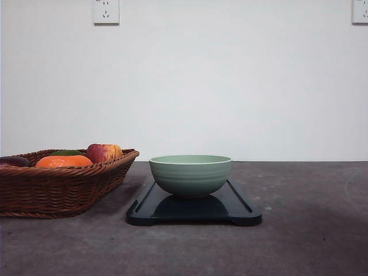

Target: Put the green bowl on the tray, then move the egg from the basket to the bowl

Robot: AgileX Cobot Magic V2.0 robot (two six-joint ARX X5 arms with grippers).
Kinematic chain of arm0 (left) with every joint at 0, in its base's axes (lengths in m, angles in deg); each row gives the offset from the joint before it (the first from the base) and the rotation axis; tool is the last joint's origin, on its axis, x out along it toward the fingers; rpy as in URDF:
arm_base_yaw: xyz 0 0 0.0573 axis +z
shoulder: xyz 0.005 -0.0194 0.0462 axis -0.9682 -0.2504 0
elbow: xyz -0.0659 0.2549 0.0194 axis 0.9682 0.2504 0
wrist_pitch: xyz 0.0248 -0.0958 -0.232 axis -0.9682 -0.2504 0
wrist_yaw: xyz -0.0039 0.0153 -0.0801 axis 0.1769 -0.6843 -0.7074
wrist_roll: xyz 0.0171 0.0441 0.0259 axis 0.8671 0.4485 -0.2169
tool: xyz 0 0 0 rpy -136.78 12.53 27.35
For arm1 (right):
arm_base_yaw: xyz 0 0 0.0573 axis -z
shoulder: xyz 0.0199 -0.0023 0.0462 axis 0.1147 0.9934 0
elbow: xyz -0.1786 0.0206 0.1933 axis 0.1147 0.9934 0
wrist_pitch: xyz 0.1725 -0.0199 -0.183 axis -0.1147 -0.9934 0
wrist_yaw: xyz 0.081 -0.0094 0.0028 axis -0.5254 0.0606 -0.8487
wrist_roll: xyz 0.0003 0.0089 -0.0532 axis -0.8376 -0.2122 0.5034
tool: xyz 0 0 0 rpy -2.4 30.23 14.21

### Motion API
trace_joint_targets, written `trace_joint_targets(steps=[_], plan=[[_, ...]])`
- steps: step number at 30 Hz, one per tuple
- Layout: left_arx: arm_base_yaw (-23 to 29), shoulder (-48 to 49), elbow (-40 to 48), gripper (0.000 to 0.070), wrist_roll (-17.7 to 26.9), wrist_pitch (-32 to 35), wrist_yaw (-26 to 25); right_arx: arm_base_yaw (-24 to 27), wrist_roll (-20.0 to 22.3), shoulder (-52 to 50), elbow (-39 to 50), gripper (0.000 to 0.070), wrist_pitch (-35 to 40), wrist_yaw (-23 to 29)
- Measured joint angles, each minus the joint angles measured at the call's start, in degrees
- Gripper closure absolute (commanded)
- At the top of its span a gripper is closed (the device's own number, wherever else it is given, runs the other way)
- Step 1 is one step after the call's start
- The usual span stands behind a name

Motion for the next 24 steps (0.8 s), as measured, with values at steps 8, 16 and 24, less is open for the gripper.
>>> trace_joint_targets(steps=[8, 16, 24], plan=[[0.00, 0.00, 0.00, 0.0692, 0.00, 0.00, 0.00, 0.00, 0.00, 0.00, 0.00, 0.0685, 0.00, 0.00], [0.00, 0.00, 0.00, 0.0692, 0.00, 0.00, 0.00, 0.00, 0.00, 0.00, 0.00, 0.0685, 0.00, 0.00], [0.00, 0.00, 0.00, 0.0692, -0.02, 0.00, 0.00, 0.00, 0.00, 0.00, 0.00, 0.0685, 0.02, 0.00]])
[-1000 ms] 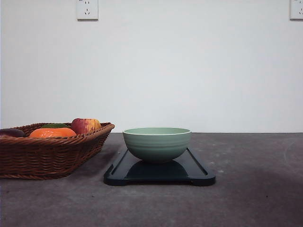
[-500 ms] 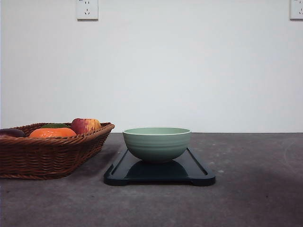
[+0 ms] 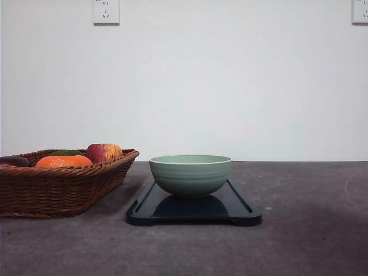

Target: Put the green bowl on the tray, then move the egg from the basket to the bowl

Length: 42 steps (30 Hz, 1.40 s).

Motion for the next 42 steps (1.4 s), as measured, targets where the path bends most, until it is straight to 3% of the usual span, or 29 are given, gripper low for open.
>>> trace_joint_targets(steps=[42], plan=[[0.00, 0.00, 0.00, 0.0692, 0.02, 0.00, 0.00, 0.00, 0.00, 0.00, 0.00, 0.0685, -0.02, 0.00]])
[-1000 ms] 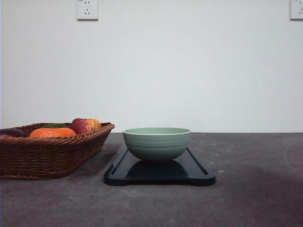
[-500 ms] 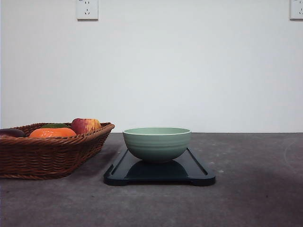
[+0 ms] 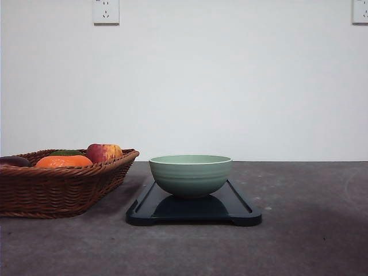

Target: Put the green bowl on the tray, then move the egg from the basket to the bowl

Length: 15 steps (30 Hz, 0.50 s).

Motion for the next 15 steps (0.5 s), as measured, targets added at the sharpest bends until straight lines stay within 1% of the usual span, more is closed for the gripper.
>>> trace_joint_targets(steps=[15], plan=[[0.00, 0.00, 0.00, 0.0692, 0.00, 0.00, 0.00, 0.00, 0.00, 0.00, 0.00, 0.0685, 0.00, 0.00]])
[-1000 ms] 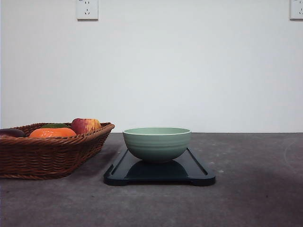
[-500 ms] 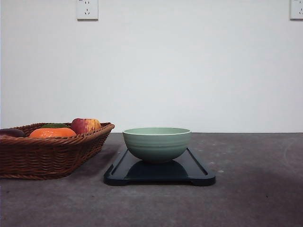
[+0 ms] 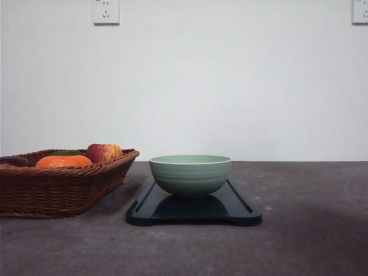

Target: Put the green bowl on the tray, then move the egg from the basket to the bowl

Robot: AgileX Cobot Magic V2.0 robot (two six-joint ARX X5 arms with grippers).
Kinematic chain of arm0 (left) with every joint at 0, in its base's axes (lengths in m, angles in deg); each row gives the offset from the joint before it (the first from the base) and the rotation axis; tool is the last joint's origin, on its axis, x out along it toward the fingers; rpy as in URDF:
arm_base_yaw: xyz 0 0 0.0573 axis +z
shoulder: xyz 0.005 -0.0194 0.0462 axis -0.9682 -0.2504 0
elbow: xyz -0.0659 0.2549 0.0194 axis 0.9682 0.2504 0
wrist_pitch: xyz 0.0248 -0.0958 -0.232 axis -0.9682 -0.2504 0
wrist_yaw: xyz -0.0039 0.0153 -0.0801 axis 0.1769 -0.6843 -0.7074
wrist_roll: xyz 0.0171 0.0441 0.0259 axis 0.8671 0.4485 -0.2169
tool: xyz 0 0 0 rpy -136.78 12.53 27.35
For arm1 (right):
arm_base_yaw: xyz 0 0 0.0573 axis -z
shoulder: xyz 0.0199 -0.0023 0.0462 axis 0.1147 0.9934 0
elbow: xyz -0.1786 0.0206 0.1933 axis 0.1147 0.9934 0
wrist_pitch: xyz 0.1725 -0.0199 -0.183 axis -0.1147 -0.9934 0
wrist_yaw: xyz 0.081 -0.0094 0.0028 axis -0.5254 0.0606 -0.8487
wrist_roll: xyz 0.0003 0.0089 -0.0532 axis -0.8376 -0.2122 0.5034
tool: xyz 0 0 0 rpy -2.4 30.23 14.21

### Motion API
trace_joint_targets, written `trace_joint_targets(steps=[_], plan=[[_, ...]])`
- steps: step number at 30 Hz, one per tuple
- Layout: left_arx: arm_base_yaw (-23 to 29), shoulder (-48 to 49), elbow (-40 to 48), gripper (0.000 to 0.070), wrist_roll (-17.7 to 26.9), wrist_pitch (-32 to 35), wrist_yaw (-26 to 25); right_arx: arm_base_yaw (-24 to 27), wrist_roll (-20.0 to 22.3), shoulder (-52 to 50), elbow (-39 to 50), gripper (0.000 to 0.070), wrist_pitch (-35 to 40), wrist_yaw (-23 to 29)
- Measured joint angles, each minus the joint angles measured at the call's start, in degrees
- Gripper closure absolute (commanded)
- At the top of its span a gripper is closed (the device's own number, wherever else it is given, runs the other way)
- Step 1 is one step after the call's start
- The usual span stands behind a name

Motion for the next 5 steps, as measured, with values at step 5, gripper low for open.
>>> trace_joint_targets(steps=[5], plan=[[0.00, 0.00, 0.00, 0.0692, 0.00, 0.00, 0.00, 0.00, 0.00, 0.00, 0.00, 0.0685, 0.00, 0.00]])
